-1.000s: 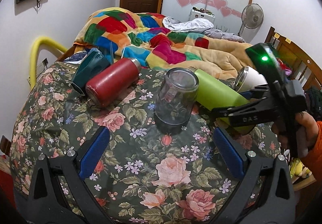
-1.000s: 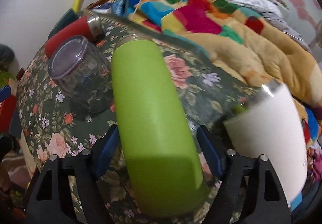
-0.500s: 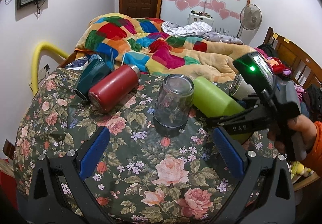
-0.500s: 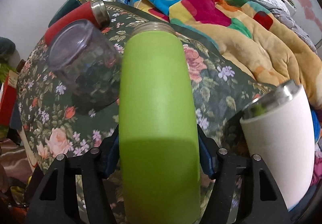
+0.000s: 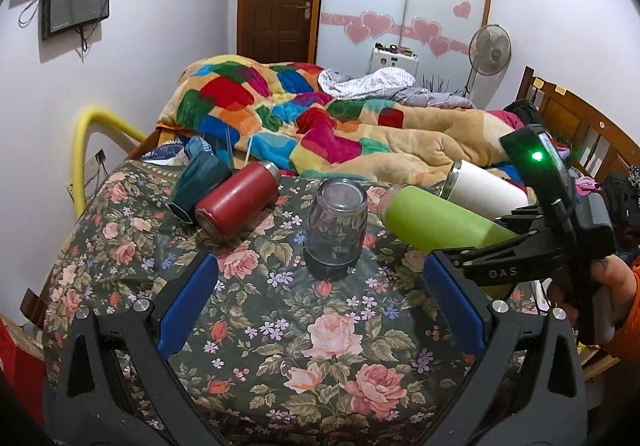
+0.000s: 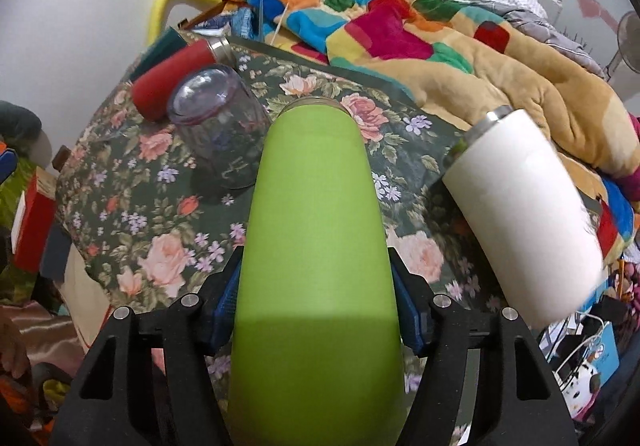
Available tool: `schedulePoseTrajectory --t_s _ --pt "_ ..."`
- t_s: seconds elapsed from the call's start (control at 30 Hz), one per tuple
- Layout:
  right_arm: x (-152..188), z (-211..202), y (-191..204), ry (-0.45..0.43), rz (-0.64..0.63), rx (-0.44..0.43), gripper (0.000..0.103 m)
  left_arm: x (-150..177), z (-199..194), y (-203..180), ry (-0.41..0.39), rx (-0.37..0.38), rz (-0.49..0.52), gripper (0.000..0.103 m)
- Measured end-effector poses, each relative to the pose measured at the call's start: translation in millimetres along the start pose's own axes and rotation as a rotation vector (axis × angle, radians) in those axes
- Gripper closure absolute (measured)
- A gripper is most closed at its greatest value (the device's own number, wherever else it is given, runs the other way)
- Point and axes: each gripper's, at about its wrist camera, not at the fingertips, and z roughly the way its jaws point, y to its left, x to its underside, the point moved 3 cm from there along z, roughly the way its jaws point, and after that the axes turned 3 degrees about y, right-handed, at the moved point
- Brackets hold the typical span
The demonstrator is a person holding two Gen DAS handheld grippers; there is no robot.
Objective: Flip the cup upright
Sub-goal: 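Lift the green bottle with the right gripper toward the left gripper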
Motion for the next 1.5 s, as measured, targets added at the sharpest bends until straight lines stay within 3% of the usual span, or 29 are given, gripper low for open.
schedulePoseTrajectory --t_s 0.4,0.67,1.0,1.2,1.5 --pt "19.0 -69.3 25.2 -0.161 -0.028 -0.006 0.041 0.1 -44.8 -0.1 -0.063 -0.026 0.007 0.000" --pt "30.2 -79.1 59.7 -0.208 -0.102 -0.054 0.041 5.6 -60.9 11.5 -0.074 -0.055 -0.012 0.000" --pt "30.6 -18.4 105.8 -0.125 -0.195 -0.129 0.041 17.7 -54.4 39.6 -0.032 -0.105 -0.053 0.000" --pt "31.4 28.0 118.0 -0.053 -0.257 -0.099 0.041 25.8 -33.5 54.4 0.018 -0.118 -0.081 0.000" --pt "38.3 45.1 112.9 -0.028 -0.274 -0.055 0.041 38.3 2.6 62.9 0.098 -0.107 -0.117 0.000"
